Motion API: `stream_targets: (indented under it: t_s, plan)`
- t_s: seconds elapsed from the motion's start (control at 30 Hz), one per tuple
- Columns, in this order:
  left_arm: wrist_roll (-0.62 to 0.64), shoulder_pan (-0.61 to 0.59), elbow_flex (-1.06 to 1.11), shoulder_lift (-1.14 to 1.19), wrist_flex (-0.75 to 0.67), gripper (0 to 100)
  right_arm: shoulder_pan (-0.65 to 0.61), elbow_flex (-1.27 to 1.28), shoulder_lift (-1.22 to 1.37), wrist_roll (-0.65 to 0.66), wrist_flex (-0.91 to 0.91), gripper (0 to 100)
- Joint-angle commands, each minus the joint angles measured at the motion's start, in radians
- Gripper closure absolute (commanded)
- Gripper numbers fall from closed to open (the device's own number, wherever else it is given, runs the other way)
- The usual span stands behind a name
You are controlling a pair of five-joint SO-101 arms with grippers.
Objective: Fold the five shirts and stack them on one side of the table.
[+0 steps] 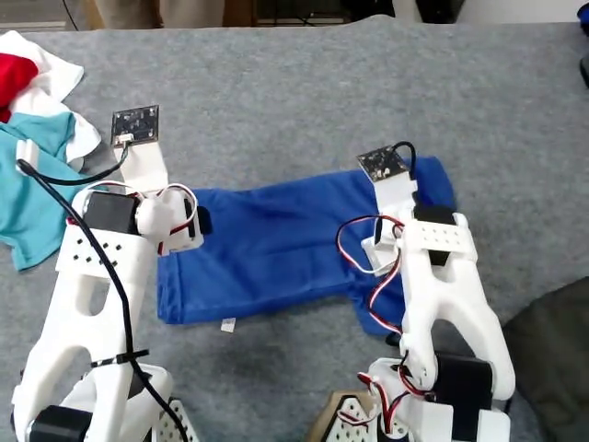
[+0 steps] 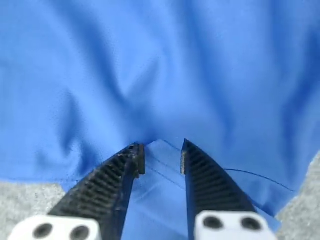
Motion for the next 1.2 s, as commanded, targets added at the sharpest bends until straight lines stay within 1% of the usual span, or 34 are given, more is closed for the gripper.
stream_targets:
  t_s: [0.0,0.13,0.3,0.5,0.67,0.73,0.93,1.17]
  plan:
    - [-0.008,0.009,-0.003,-0.018,-0.008,79,-0.008,-0.030,0.048,-0.011,-0.014,85.5]
    - [-0.008,0.009,-0.003,-0.018,-0.008,79,-0.007,-0.068,0.148,-0.012,-0.011,88.5]
    - [-0.008,0.009,-0.003,-0.018,-0.008,79,-0.002,-0.113,0.209,-0.015,-0.005,99.6]
    - [-0.008,0.009,-0.003,-0.018,-0.008,79,0.001,-0.113,0.189,-0.017,-0.005,99.3]
    - [-0.008,0.009,-0.003,-0.018,-0.008,79,0.036,-0.114,0.091,-0.011,0.044,99.3]
    - [-0.008,0.009,-0.005,-0.018,-0.008,79,0.036,-0.114,0.033,-0.009,0.089,99.3]
    - [-0.008,0.009,-0.008,-0.018,-0.008,79,0.036,-0.113,-0.159,0.054,0.216,99.3]
    - [-0.008,0.009,-0.008,-0.018,-0.008,79,0.033,-0.108,-0.334,0.060,0.327,99.3]
